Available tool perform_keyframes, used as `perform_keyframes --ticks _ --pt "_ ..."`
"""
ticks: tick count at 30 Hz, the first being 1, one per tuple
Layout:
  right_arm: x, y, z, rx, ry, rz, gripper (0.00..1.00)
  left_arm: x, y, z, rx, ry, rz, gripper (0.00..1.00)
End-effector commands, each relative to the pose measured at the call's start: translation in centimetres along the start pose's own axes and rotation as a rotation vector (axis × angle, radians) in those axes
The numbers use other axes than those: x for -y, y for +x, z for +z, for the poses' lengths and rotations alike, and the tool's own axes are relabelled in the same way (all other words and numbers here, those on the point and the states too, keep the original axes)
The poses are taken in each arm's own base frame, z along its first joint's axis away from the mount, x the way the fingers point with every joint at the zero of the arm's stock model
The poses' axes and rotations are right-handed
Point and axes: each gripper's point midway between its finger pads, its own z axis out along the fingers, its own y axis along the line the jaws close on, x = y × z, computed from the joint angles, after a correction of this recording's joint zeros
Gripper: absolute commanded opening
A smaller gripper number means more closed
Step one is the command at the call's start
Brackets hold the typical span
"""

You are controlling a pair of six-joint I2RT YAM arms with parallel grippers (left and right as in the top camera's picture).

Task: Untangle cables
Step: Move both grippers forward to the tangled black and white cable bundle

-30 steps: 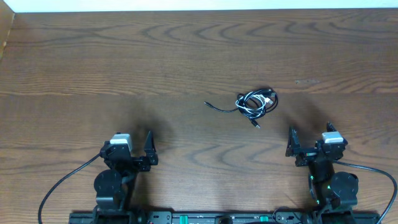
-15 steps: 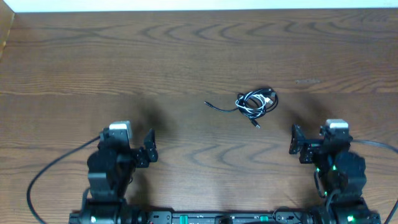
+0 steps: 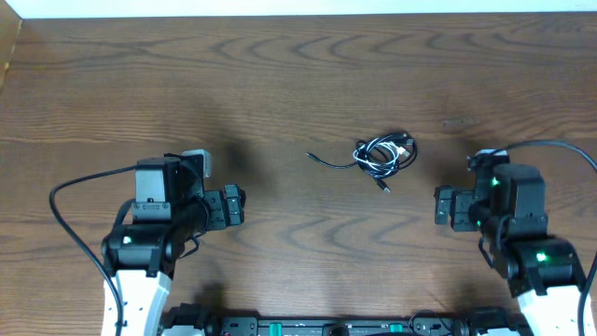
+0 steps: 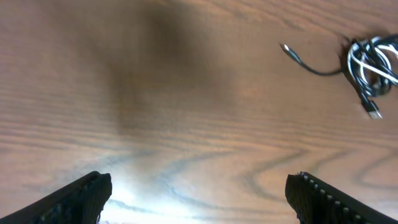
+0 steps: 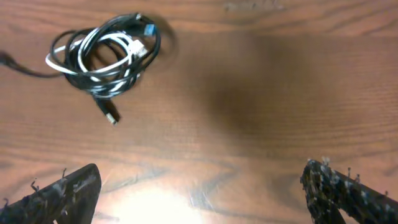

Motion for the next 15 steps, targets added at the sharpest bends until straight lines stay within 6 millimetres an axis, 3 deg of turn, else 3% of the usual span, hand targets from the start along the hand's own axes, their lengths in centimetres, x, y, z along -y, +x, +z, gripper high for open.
perform_keyframes --ticks 1,8,12,15 --pt "-2.1 -2.1 -1.4 0.044 -0.109 -0.041 0.99 1.5 -0.2 -0.7 -0.007 0.076 -0.011 0.94" --pt "-4.9 -3.8 -2.5 0.120 -0.273 -0.043 0.99 1.5 -0.6 -0.7 0.012 0.079 -0.005 0.94" --pt "-4.8 -6.2 -2.5 0.200 -0.268 0.009 0.99 2.7 -1.9 -0.9 0.062 0.143 0.015 0.95" --pt "-4.0 -7.0 -1.3 0.195 -0.232 0.147 0.99 4.1 -3.5 -1.3 0.123 0.215 0.030 0.94"
